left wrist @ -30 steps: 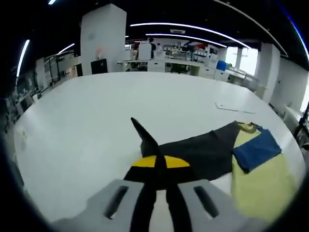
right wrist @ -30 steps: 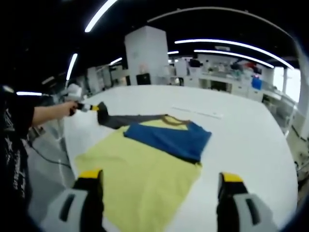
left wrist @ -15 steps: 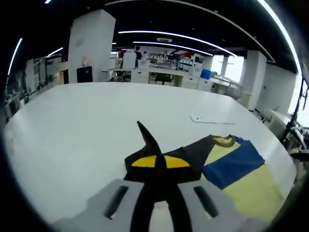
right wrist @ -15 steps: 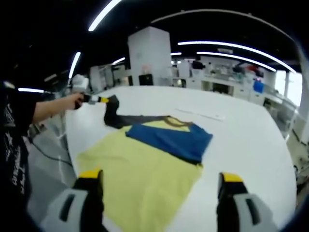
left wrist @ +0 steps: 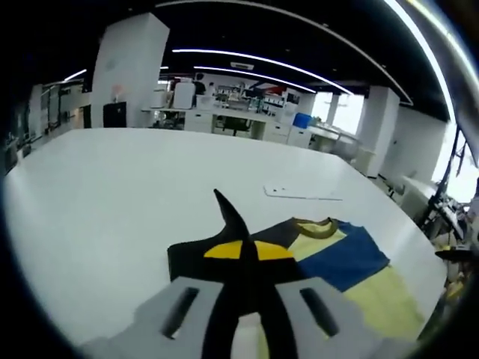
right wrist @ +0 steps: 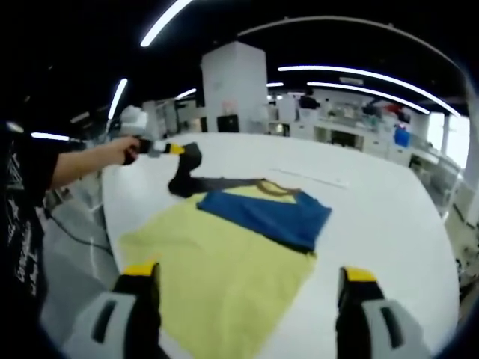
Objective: Fold the garment on the visible template until the final outline fits inside the template.
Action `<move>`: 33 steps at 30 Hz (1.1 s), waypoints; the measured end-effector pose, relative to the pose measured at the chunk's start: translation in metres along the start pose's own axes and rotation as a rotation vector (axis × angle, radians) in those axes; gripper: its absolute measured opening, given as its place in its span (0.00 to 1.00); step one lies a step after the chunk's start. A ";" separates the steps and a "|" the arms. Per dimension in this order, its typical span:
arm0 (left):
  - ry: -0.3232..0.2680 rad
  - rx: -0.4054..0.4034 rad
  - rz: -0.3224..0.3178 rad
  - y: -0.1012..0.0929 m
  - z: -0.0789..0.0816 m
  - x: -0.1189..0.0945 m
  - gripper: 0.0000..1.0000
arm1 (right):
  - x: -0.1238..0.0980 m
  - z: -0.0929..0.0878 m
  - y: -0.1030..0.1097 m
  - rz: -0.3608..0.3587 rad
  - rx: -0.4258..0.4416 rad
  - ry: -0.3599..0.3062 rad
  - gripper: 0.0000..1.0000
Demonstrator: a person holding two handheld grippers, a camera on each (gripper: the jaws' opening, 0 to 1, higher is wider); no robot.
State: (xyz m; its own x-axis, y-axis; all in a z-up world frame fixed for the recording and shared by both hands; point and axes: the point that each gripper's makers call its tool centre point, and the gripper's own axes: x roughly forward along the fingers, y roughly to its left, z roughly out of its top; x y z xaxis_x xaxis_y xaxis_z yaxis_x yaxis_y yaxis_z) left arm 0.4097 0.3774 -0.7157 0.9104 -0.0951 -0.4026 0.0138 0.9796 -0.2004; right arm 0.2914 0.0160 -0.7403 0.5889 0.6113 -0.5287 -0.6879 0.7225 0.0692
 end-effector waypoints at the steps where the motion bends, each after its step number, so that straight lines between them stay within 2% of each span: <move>1: 0.000 -0.002 -0.006 -0.002 0.000 0.001 0.01 | 0.000 0.000 0.001 0.002 0.000 0.001 0.99; 11: -0.006 -0.036 -0.066 -0.044 0.000 0.016 0.01 | 0.003 -0.007 0.004 0.007 0.006 0.017 0.99; 14: -0.007 -0.070 -0.090 -0.054 0.001 0.023 0.01 | 0.004 -0.009 0.005 0.010 0.003 0.024 0.99; 20: -0.017 -0.074 -0.124 -0.076 0.004 0.032 0.01 | 0.005 -0.012 0.002 0.012 0.004 0.030 0.99; 28: -0.024 -0.061 -0.182 -0.103 0.009 0.049 0.01 | 0.008 -0.002 0.004 0.022 0.001 0.018 0.99; 33: -0.011 -0.053 -0.210 -0.119 0.003 0.057 0.01 | 0.009 0.002 0.004 0.026 0.003 0.012 0.99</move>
State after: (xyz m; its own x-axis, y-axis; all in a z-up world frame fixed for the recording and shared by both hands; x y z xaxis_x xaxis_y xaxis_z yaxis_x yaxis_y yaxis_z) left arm 0.4614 0.2556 -0.7119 0.8946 -0.2936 -0.3370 0.1819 0.9278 -0.3256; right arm 0.2949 0.0250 -0.7435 0.5658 0.6263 -0.5364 -0.7015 0.7074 0.0860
